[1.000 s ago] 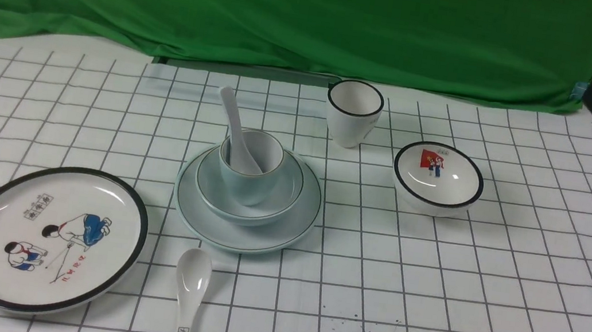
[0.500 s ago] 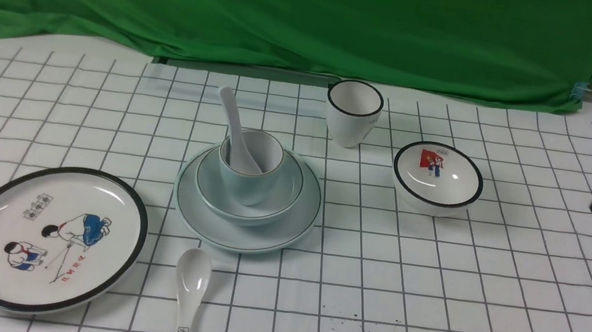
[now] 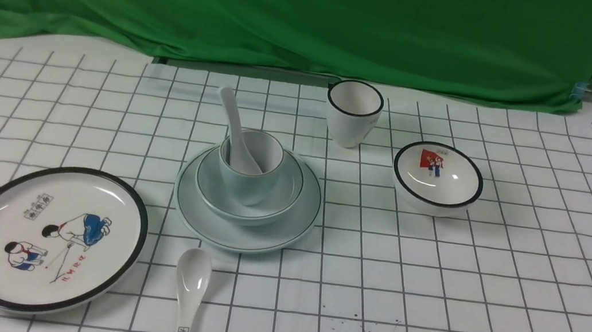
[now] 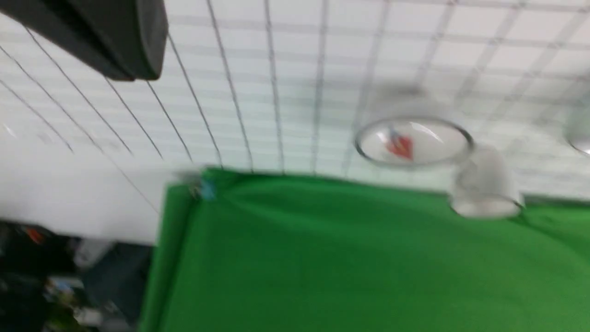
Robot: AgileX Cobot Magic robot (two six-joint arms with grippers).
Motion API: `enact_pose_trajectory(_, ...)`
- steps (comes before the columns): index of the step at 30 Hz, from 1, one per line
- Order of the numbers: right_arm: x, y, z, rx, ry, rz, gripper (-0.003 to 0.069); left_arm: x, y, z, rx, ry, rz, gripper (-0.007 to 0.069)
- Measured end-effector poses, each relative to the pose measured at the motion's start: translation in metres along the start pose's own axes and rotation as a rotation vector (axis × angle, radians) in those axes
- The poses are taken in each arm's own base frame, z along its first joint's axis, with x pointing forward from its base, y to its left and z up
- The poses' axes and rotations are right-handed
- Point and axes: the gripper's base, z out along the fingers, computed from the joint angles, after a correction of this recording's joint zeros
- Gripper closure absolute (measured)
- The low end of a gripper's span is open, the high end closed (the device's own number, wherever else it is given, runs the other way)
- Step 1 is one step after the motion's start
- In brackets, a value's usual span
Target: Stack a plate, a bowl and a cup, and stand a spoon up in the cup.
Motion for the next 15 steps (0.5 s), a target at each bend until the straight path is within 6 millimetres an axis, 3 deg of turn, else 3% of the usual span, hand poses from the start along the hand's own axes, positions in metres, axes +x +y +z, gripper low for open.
enact_pose_trajectory(15,0.015,0.000,-0.004,-0.003,0.147,0.039,0.0648,0.000,0.000,0.000,-0.001,0.000,0.002,0.0656)
